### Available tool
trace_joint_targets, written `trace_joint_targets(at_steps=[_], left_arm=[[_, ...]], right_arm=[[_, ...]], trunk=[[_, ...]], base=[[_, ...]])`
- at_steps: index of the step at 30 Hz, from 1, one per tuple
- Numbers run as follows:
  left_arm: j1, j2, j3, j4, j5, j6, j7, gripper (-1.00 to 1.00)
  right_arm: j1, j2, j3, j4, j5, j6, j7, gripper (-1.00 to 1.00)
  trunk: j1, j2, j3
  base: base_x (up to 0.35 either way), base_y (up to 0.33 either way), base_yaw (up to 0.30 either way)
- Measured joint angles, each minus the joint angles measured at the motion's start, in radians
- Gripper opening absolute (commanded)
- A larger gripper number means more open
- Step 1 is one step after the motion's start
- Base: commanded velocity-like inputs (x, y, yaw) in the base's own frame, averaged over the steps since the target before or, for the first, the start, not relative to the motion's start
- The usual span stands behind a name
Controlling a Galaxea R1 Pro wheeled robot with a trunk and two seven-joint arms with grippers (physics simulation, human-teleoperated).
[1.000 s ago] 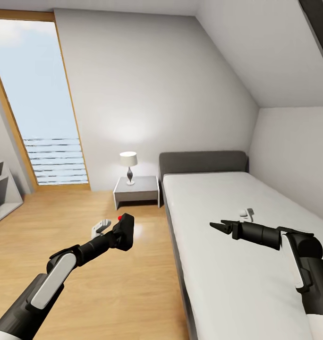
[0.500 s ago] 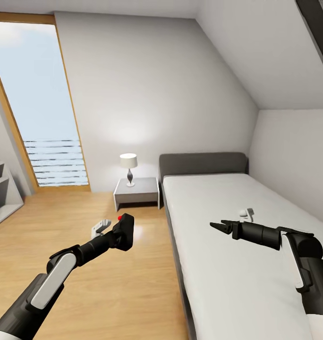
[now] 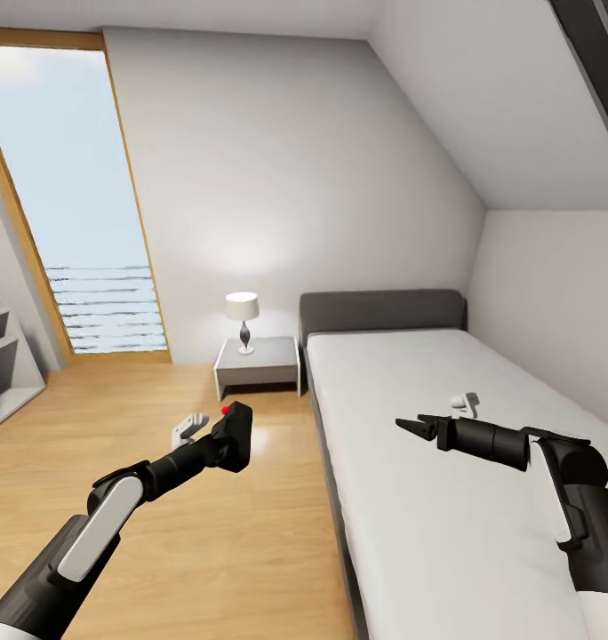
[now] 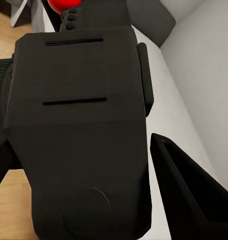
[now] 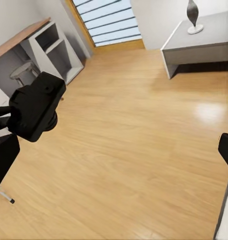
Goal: Attach the digital camera to the camera tripod in the bedroom.
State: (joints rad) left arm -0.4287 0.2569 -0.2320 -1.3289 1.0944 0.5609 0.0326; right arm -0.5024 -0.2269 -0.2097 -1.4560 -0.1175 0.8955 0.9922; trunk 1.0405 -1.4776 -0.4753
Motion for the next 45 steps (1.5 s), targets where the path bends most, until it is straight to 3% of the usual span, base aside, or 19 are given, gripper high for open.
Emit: trace_joint_targets(at_steps=[45], left_arm=[[0.000,0.000,0.000,0.004,0.003,-0.002,-0.001,-1.00]], right_arm=[[0.000,0.000,-0.003,0.000,0.001,0.000,-0.015,1.00]], trunk=[[-0.173,0.315,0.141]], base=[[0.000,0.000,0.000]])
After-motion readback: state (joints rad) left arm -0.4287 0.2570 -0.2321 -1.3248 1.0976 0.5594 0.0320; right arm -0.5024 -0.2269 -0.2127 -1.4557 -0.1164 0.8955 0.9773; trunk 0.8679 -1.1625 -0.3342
